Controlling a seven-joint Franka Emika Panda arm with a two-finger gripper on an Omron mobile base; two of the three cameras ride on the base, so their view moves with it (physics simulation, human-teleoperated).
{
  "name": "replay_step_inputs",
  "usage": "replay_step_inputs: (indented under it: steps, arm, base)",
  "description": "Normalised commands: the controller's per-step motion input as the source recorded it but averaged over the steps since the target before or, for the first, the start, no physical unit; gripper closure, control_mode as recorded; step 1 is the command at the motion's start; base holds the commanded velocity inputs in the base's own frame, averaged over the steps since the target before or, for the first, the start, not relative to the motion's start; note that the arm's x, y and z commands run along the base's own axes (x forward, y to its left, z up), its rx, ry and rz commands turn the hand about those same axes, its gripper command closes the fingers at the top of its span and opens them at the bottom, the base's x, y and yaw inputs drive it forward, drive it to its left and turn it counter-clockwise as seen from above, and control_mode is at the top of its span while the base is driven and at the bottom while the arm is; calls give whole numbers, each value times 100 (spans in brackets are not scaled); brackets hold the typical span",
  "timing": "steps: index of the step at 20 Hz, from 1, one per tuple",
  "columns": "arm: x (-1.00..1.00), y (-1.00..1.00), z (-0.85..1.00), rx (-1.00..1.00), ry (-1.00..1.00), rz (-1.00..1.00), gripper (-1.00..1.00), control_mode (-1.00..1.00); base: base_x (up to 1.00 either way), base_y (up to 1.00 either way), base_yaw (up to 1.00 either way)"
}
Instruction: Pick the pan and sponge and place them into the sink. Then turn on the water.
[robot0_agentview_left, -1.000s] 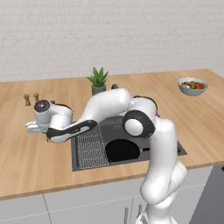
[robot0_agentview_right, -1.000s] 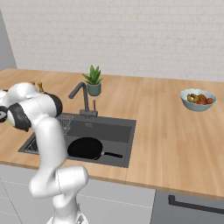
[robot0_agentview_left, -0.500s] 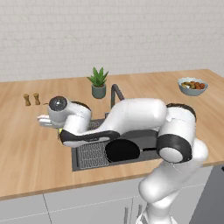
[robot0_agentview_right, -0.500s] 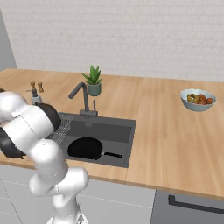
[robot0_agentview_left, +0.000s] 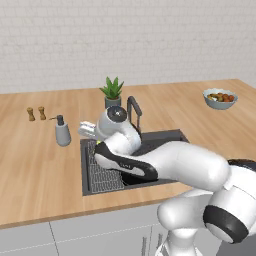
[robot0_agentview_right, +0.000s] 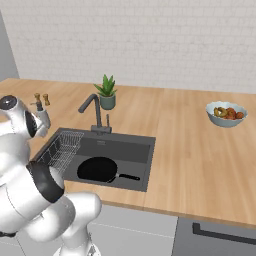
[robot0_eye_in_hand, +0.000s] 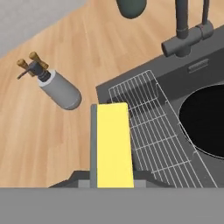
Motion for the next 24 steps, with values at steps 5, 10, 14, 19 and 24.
replay_step_inputs:
  steps: [5, 10, 14, 19, 24]
  arm:
    - [0, -100, 23, 15, 20, 0, 100, -100]
    - [0, -99, 3, 5, 20, 0, 100, -100]
    - [0, -94, 0, 0, 20, 0, 100, -100]
    - [11, -99, -1, 0, 19, 0, 100, -100]
    - [15, -65, -16, 0, 17, 0, 100, -100]
  base:
    - [0, 0, 0]
    - [0, 0, 0]
    - [0, 0, 0]
    - [0, 0, 0]
    - [0, 0, 0]
